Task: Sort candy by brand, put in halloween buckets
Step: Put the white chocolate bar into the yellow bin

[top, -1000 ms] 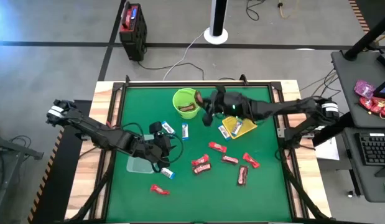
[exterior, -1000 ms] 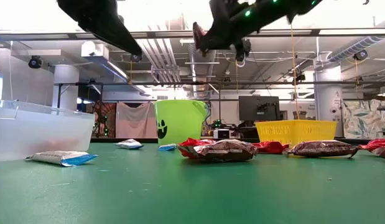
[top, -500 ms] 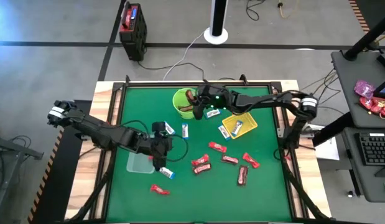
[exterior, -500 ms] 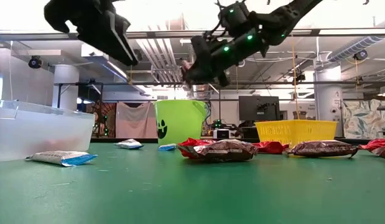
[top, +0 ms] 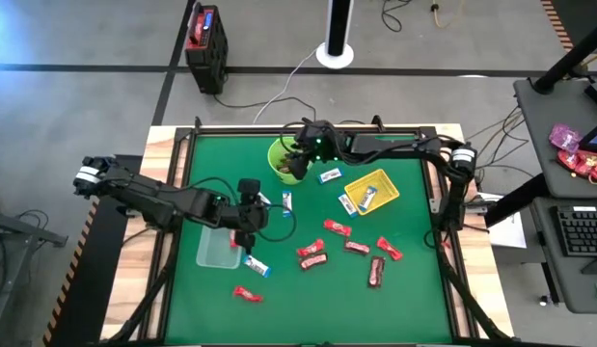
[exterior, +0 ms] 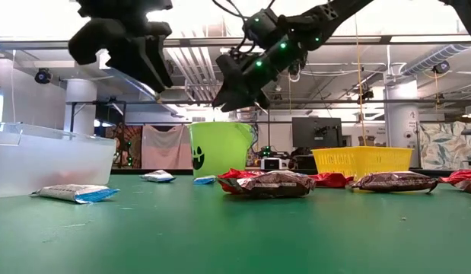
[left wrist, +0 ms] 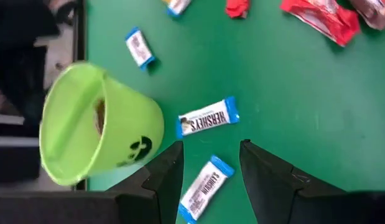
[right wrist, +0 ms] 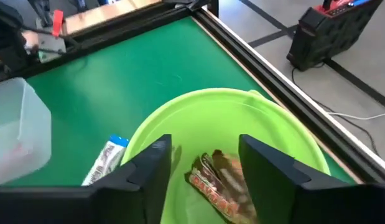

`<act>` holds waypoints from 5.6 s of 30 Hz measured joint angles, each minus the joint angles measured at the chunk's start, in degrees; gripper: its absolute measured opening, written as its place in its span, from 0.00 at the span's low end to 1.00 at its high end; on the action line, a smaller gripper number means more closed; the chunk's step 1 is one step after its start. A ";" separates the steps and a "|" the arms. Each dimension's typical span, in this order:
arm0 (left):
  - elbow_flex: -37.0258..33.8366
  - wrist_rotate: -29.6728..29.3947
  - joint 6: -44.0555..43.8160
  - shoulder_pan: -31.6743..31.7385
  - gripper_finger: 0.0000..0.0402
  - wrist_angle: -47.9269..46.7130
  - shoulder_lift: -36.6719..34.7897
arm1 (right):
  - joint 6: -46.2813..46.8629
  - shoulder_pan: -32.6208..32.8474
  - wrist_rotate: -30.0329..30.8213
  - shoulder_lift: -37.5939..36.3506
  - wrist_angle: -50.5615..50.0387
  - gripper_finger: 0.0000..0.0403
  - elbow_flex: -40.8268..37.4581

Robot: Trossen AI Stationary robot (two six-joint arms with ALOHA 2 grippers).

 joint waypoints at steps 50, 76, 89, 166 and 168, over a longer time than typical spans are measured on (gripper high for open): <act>0.37 14.39 24.88 18.98 0.35 1.27 20.44 | -2.03 6.12 -2.95 -30.33 -11.69 0.54 -17.65; 0.36 24.39 15.59 33.98 0.35 -9.95 -2.17 | -0.61 6.12 -2.95 -30.33 -11.83 0.54 -17.67; 0.33 29.15 14.69 40.72 0.25 -5.66 1.08 | -0.58 6.50 -2.97 -30.31 -11.85 0.54 -19.49; 2.59 14.65 -34.20 16.57 0.00 2.94 25.15 | -0.70 10.64 -3.06 -30.68 -11.85 0.53 -21.54; 3.43 18.11 -33.71 15.70 0.00 2.80 25.15 | -0.68 10.65 -3.06 -30.68 -11.86 0.53 -21.54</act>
